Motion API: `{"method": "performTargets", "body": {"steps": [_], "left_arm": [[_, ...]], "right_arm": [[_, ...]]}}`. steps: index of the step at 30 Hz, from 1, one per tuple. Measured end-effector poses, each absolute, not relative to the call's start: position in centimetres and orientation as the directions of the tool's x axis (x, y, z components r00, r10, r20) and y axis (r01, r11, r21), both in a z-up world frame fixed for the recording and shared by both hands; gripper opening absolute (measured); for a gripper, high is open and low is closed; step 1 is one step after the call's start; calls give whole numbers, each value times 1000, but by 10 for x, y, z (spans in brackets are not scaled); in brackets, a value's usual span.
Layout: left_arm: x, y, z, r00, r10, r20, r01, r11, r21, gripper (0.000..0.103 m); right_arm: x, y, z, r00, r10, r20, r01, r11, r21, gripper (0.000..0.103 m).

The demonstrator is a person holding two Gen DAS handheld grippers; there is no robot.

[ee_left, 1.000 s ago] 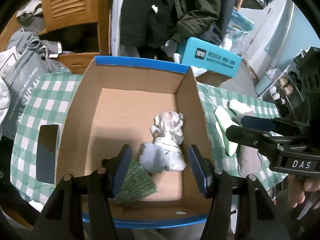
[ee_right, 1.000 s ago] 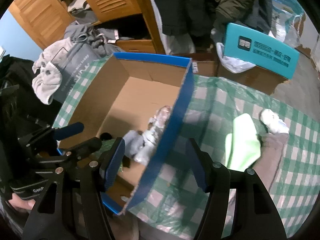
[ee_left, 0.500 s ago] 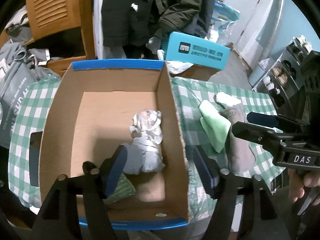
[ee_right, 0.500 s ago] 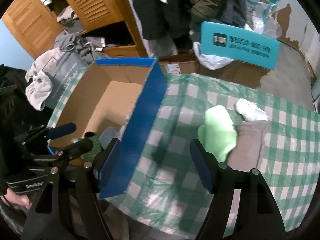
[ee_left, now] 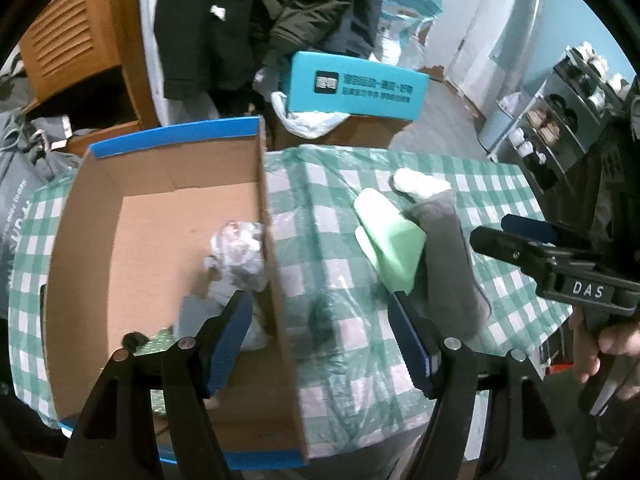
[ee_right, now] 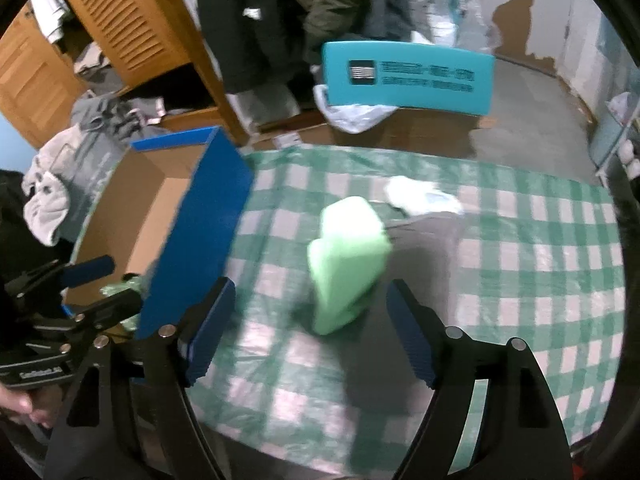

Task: Organize soft objects
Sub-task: 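Withdraw both tools from the shoebox back over the table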

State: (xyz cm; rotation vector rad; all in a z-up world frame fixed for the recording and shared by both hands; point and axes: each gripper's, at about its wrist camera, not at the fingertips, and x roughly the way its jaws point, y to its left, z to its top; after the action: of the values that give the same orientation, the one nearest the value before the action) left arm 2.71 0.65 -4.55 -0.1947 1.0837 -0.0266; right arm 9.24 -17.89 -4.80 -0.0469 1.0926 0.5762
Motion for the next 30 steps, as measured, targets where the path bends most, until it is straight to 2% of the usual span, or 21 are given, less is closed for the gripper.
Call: {"method": "performTargets", "body": {"steps": [18,30], "left_arm": [[54,-50,-63,413,-143,-899,11,988,-152,72],[77,-76,-99,368,-108,-923,34,994,-103,72]], "right_arm": [[114,-258,-72,352,367,-861,-329,910,253,79],[126,-253,-114,287,336,-897,-303,920,247,80]]}}
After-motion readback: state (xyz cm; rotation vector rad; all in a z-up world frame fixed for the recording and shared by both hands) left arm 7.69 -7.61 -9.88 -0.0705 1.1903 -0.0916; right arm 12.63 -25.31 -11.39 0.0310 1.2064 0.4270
